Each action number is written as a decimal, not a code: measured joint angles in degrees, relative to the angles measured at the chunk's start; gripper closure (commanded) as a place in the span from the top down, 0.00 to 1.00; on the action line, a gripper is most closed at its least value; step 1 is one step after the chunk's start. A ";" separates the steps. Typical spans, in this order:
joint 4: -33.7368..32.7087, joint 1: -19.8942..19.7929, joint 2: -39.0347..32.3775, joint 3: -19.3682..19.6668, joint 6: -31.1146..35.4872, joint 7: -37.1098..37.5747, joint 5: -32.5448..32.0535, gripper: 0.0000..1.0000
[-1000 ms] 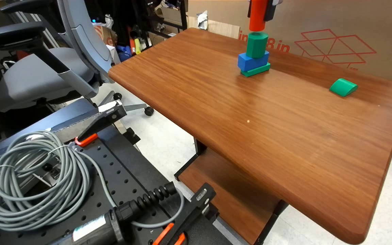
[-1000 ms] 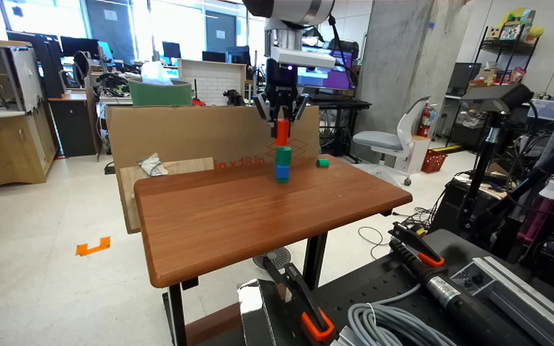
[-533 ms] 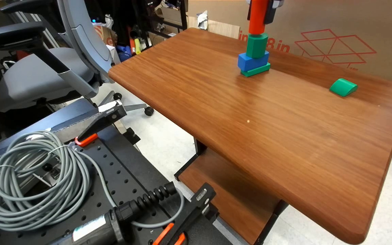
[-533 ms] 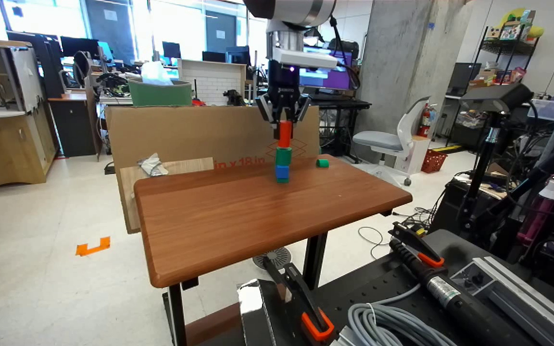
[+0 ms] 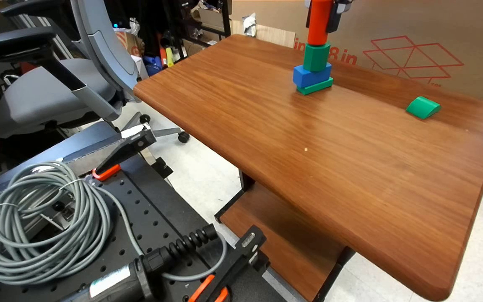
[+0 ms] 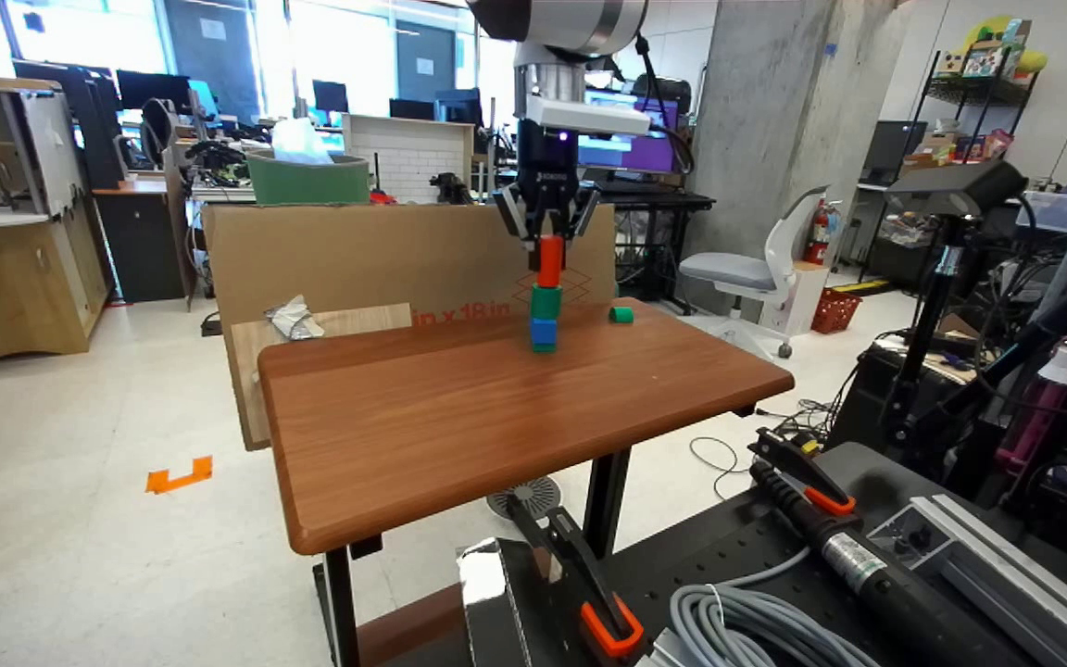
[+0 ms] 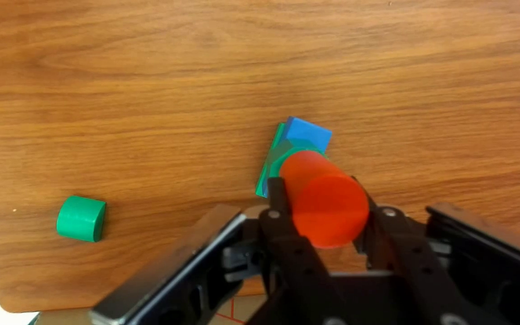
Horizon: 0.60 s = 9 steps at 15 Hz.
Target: Stack the orange object on top of the blue block
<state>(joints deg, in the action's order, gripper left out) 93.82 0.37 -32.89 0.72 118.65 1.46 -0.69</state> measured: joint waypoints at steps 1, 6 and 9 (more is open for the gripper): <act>-0.26 0.00 -0.23 0.00 -0.03 0.00 0.00 0.65; -0.90 0.08 -0.78 -0.05 -0.37 0.00 -0.02 0.99; -0.78 0.23 -0.36 -0.57 -0.37 -0.26 -0.04 1.00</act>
<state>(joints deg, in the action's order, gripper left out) 93.04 0.60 -33.25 0.15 118.28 1.21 -0.72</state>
